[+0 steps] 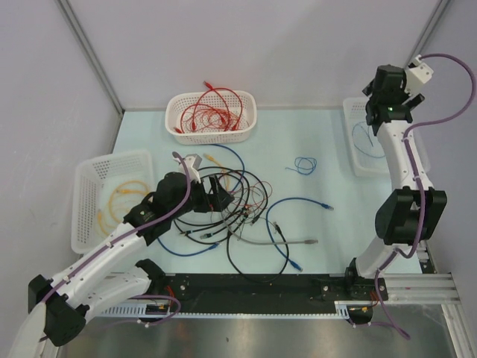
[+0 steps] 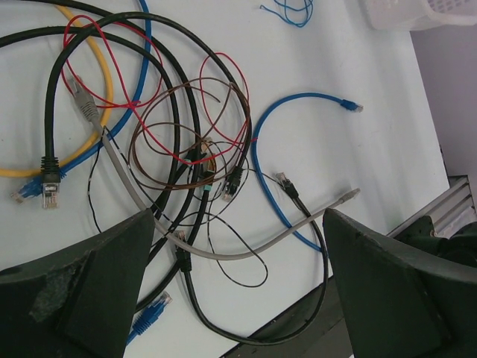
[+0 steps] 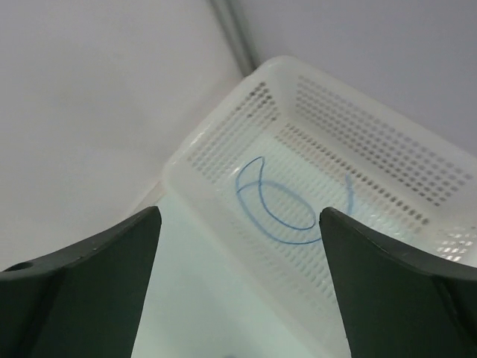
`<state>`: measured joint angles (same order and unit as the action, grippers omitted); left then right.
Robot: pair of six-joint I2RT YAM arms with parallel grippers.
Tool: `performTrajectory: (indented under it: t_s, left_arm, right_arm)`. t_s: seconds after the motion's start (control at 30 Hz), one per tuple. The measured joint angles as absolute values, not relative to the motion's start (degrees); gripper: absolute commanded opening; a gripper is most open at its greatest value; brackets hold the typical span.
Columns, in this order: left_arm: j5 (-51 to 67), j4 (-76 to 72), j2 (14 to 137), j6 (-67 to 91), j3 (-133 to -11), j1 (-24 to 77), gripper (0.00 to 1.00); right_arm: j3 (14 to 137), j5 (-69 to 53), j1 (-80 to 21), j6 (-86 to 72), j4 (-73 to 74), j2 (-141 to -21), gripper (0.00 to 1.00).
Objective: Untangle the cables
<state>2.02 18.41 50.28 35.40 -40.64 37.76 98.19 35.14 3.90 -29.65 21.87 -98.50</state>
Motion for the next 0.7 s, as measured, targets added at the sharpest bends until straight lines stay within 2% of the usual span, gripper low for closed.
performTrajectory:
  t_s: [0.13, 0.33, 0.53, 0.7]
  left_arm:
    - [2.4, 18.4, 50.3, 35.4, -40.6, 37.8, 0.99]
    - [3.4, 18.2, 49.6, 36.2, -39.8, 37.8, 0.99]
    - [3.4, 18.8, 47.5, 37.5, -37.8, 37.8, 1.00]
    - [3.4, 19.7, 46.5, 37.6, -37.4, 37.8, 1.00]
  right_arm:
    - [97.8, 33.2, -2.7, -27.0, 20.9, -95.3, 0.91]
    - [89.1, 20.6, -9.9, -27.4, 18.5, -90.4, 0.86]
    - [81.4, 12.8, -13.0, -28.5, 22.2, -95.2, 0.82]
    - [75.8, 11.6, -19.6, -27.9, 25.6, -98.4, 0.83]
